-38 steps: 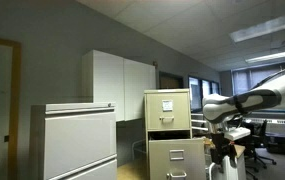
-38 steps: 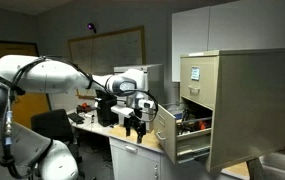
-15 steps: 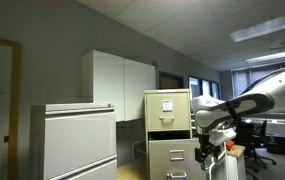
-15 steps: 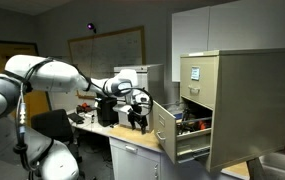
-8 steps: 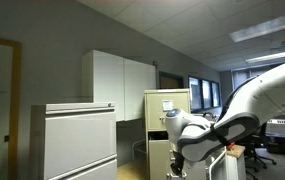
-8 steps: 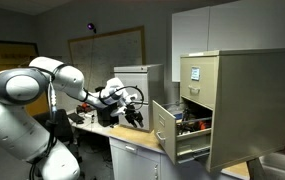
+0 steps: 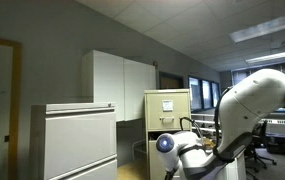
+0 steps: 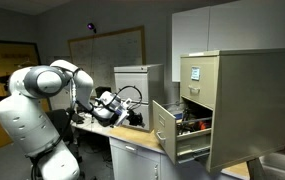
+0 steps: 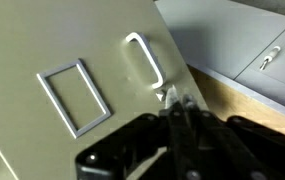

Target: Close the open drawer

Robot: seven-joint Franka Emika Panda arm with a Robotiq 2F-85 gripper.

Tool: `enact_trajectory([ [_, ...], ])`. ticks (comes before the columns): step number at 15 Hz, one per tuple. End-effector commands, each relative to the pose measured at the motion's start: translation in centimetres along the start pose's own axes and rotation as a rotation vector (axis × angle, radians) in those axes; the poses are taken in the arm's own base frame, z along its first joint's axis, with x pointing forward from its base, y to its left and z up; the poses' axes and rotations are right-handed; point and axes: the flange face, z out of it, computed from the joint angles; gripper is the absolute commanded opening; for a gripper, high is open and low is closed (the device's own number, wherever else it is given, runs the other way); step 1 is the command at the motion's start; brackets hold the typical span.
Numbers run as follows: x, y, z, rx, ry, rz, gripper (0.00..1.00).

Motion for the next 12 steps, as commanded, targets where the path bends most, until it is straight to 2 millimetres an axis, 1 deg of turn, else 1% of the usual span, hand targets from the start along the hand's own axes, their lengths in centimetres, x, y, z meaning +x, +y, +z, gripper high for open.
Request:
enact_trajectory([
  [1,1.7,2.0,2.2,-0.102,0.126,-0.111,0.00],
  [3,2.9,4.8,4.0,-0.164,0.198,-0.172,0.00],
  [6,5.8,9.9,7.0,-0.261,0.308,-0.244,0.00],
  [9,7.1,11.8,8.8,-0.305,0.405,-0.297,0.00],
  [11,8.0,13.0,10.4,-0.350,0.460,-0.296,0.00],
  [12,8.5,12.9,11.5,-0.367,0.486,-0.276,0.00],
])
